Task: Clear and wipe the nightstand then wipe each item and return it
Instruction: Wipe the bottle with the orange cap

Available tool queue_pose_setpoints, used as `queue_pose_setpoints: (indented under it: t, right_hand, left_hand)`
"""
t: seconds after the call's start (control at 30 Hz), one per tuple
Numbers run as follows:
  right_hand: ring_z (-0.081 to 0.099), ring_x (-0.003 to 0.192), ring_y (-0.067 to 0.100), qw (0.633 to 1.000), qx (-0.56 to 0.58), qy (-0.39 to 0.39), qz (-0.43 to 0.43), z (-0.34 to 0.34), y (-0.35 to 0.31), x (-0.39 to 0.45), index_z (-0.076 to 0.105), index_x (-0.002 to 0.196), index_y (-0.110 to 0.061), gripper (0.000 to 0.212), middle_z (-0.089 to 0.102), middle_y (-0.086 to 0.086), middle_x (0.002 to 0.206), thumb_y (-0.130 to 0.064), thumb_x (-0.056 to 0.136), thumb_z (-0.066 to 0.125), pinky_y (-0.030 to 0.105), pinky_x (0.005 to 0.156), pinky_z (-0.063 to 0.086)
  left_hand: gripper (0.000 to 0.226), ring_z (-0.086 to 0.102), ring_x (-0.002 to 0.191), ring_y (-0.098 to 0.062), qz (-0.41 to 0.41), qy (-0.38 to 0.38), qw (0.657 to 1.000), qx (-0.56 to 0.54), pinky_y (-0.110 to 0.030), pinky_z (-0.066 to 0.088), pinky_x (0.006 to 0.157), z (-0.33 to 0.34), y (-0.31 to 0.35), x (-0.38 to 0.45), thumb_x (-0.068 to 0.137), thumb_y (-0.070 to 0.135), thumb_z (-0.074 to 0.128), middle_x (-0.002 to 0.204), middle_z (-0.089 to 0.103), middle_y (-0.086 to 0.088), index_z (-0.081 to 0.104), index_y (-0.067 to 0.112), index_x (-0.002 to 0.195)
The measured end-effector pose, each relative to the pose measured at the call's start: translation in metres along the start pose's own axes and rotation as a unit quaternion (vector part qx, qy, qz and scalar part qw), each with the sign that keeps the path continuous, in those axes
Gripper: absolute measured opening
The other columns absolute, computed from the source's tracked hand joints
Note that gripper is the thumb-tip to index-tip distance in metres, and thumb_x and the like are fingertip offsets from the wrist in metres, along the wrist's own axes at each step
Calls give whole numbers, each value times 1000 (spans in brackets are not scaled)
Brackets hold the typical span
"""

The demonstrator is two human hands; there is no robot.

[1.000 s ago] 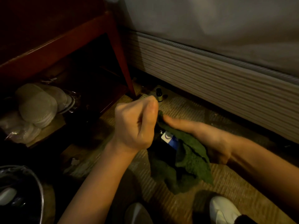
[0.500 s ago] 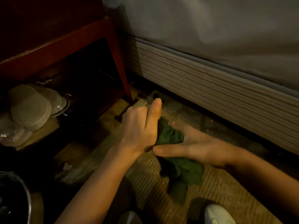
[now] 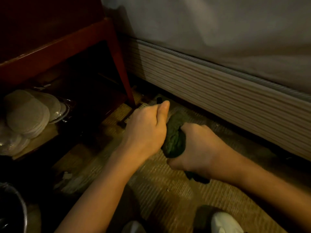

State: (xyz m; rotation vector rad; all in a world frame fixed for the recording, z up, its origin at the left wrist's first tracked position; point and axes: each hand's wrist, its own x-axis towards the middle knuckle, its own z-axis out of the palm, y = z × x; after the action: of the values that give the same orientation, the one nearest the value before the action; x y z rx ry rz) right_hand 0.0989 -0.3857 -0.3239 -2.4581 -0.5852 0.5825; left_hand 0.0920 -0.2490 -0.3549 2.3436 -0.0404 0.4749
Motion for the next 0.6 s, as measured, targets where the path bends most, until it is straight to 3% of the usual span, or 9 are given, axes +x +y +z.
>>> queue_pose_setpoints:
  t: [0.1,0.17,0.23,0.3,0.37,0.43,0.5,0.6]
  right_hand:
    - [55,75,17,988,-113,100,-34,13,-2,-3,29,71,-26,36,39,-10,70,-36,79,62,27,61,39]
    - [57,81,18,983,-109,137,-51,21,2,0,30,71,-27,34,37,-10,73,-37,82,60,28,64,40]
    - [60,76,16,984,-71,156,-57,26,4,3,36,67,-26,32,45,-10,71,-35,77,65,27,61,44]
    - [64,65,14,991,18,123,-39,21,6,7,47,69,-21,27,58,-6,69,-27,69,73,27,52,50]
    - [66,65,13,995,100,-20,-16,8,12,14,54,76,-20,30,63,-3,74,-16,63,80,23,50,51]
    - [68,78,25,952,192,-236,-30,-3,23,22,61,86,-10,30,69,7,83,-7,64,82,30,64,55]
    - [67,84,31,866,280,-413,-34,-4,32,28,63,97,1,38,68,17,91,-3,63,80,35,75,55]
    - [69,74,17,694,456,-557,-8,10,45,31,71,93,-2,46,72,9,82,-17,52,86,25,66,56]
  left_hand:
    - [49,43,49,-10,-87,21,996,25,-26,33,50,-1,6,8,101,34,31,54,42,5,41,21,56]
    - [50,49,47,-3,-114,48,992,2,-15,33,44,-3,6,11,102,31,34,52,43,6,42,19,55]
    - [50,48,47,2,-88,81,992,-28,-11,34,45,-5,2,10,102,26,35,49,42,6,42,17,54]
    - [49,48,49,-4,-9,91,994,-54,-13,31,45,-4,-4,6,103,23,34,49,40,9,42,17,55]
    - [43,45,48,-9,82,73,990,-85,-16,29,45,-3,-13,-2,100,22,32,51,38,13,44,17,60]
    - [41,39,44,-8,157,52,979,-116,-16,26,43,-5,-17,-10,101,24,29,51,35,12,45,15,65]
    - [45,36,42,-5,215,49,964,-147,-17,26,41,-6,-13,-14,104,33,25,48,36,5,44,14,67]
    - [50,41,42,-7,246,72,943,-213,-22,31,41,-5,-5,-14,103,41,24,52,41,3,48,13,69]
